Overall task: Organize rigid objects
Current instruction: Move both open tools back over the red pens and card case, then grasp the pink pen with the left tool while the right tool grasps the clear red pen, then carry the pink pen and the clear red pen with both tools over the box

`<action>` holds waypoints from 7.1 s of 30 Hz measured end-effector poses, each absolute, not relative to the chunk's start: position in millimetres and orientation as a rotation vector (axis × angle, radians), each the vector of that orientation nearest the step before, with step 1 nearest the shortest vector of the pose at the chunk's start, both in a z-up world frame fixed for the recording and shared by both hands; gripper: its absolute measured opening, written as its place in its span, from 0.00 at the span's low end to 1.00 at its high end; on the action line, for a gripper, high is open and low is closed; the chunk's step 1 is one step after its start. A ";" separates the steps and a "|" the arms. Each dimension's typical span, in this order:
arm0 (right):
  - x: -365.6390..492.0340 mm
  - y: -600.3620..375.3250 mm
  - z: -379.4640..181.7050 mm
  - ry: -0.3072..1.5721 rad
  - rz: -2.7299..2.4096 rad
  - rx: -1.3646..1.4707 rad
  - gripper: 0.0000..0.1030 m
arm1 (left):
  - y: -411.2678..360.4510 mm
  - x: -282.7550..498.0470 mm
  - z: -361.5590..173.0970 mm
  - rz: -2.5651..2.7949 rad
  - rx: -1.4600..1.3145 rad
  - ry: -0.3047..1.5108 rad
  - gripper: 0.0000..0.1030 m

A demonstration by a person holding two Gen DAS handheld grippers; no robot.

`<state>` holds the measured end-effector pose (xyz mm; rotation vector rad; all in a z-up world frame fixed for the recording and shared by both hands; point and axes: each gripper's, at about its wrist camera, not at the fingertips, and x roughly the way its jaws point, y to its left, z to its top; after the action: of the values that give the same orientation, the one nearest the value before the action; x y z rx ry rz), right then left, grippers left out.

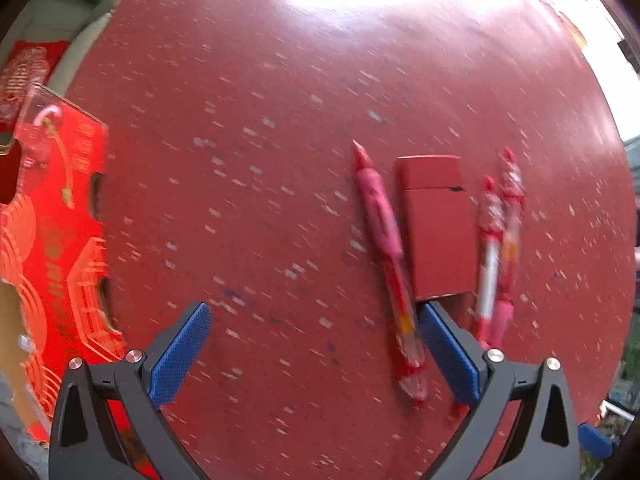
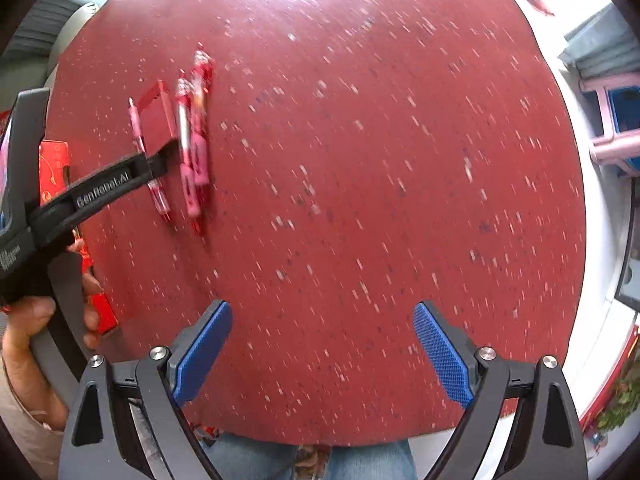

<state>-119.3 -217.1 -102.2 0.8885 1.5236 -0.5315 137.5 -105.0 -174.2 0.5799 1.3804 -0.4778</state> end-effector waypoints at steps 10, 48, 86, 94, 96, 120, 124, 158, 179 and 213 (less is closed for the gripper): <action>-42.8 -266.8 -118.8 1.481 -0.586 0.740 0.90 | -96.1 167.7 -176.6 -0.498 0.547 1.385 1.00; 47.0 -181.6 -135.8 1.530 -0.440 0.533 0.10 | -74.4 150.5 -158.7 -0.547 0.543 1.418 0.90; -64.4 -91.5 -62.7 1.469 -0.308 0.596 0.10 | 23.2 19.7 -17.0 -0.971 0.671 1.370 0.10; -34.5 -75.6 -39.5 1.454 -0.272 0.500 0.10 | 41.9 48.1 -9.0 -0.923 0.572 1.328 0.10; -24.6 -71.4 -33.7 1.449 -0.260 0.479 0.10 | 48.3 56.2 -8.0 -0.904 0.548 1.328 0.10; 128.7 33.9 9.8 1.404 0.027 0.181 0.10 | 178.1 181.3 10.1 -0.490 0.176 1.275 0.10; 149.3 57.0 13.5 1.396 0.078 0.155 0.11 | 208.1 200.9 1.6 -0.409 0.134 1.291 0.10; 215.2 78.7 -17.4 1.467 0.083 0.143 0.11 | 230.3 247.0 -45.6 -0.280 0.143 1.368 0.10; 234.6 75.9 -41.6 1.516 0.058 0.148 0.11 | 214.0 259.8 -59.9 -0.287 0.190 1.395 0.10; 262.6 70.9 -56.1 1.532 0.020 0.162 0.11 | 201.5 288.8 -75.9 -0.259 0.219 1.408 0.10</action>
<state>262.6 70.9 -56.1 0.1615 1.5324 0.0204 288.8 201.5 -75.9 0.2193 1.4076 -0.2592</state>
